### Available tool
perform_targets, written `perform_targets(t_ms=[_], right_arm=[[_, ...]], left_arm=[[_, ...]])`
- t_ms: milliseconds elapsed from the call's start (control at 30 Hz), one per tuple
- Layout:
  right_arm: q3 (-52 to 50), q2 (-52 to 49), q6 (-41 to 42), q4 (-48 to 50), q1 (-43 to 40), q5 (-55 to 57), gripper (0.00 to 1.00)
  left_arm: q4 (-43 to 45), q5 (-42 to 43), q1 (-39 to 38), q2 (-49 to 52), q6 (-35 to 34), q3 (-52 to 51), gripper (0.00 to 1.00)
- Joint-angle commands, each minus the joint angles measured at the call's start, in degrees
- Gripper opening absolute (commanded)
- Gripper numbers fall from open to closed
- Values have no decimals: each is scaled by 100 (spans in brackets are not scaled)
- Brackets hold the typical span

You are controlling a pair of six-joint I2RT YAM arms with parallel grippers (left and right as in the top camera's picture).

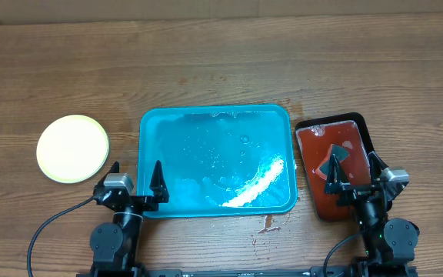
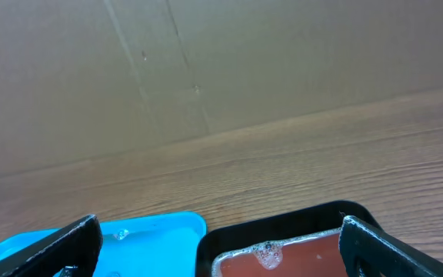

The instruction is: Clean dirty plates on tray and stack at the side

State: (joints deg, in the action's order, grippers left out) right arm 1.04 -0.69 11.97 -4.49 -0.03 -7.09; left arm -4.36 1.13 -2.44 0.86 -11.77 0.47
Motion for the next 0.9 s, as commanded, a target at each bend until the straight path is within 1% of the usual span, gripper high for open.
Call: perform_targets(t_ms=[0, 167, 300, 433, 600, 867], right_arm=[[-59, 46, 28, 28, -35, -7, 100], [-59, 46, 28, 28, -35, -7, 100], [-59, 46, 28, 28, -35, -9, 100], [-59, 46, 28, 28, -35, -7, 100], [-59, 46, 28, 28, -35, -7, 100], [-59, 46, 28, 28, -35, -7, 100]], left_arm=[[-15, 37, 247, -66, 299, -20, 100], [-15, 39, 413, -66, 306, -20, 100], [-15, 44, 413, -66, 544, -20, 100], [-13, 103, 413, -66, 621, -20, 99], [-9, 192, 398, -66, 1108, -20, 100], [-11, 160, 396, -44, 1246, -20, 99]])
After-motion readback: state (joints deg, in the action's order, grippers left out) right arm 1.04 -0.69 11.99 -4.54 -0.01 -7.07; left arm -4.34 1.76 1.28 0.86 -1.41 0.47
